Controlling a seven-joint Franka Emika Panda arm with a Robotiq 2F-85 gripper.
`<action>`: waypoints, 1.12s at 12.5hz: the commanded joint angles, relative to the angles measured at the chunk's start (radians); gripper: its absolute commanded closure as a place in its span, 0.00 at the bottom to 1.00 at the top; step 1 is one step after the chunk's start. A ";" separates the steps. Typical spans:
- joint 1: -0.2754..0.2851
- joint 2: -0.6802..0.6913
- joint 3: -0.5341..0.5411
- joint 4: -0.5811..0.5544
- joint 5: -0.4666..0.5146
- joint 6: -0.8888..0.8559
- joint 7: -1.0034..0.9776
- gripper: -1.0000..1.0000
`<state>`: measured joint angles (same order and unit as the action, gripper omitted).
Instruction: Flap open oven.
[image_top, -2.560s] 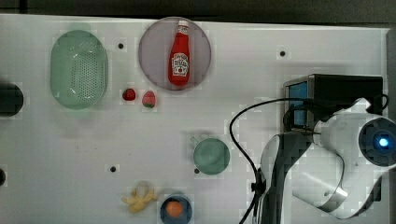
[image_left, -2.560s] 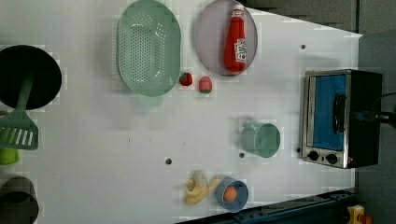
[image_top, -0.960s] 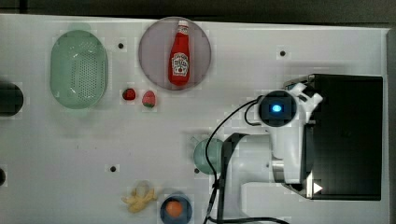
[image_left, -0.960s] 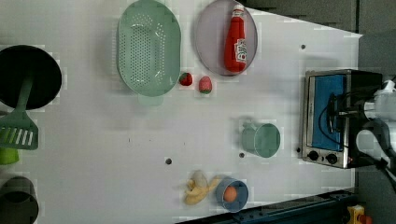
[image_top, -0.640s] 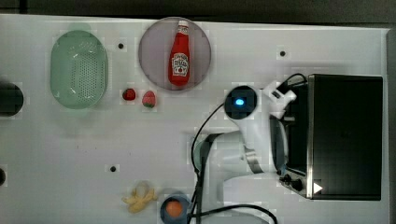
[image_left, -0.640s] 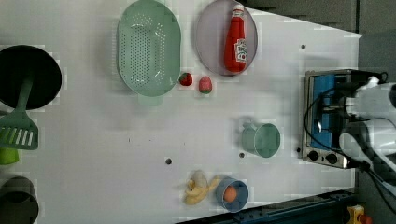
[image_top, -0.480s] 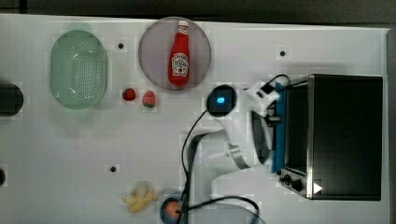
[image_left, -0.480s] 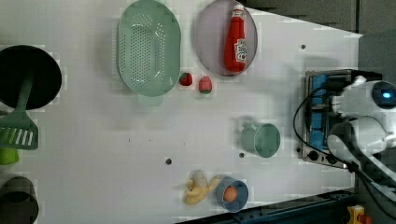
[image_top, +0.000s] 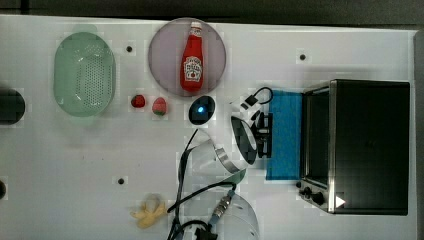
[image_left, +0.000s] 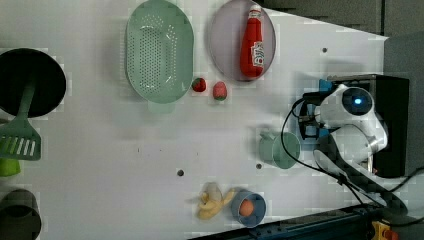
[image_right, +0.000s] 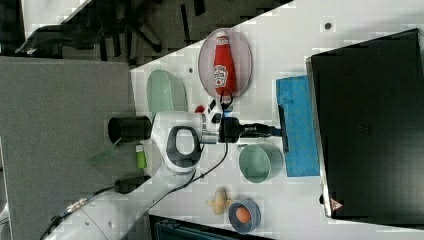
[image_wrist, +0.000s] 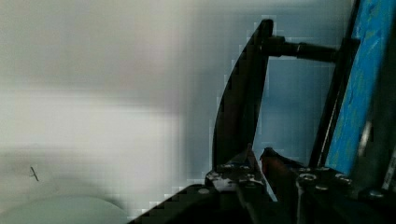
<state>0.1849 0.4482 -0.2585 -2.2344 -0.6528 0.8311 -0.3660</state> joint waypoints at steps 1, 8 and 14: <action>0.002 0.002 -0.009 0.000 -0.009 0.032 0.077 0.83; 0.028 0.086 -0.007 0.058 -0.006 0.052 0.167 0.83; 0.032 -0.053 0.021 0.079 0.225 0.075 0.167 0.83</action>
<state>0.2150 0.4624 -0.2366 -2.1914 -0.4355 0.8936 -0.2549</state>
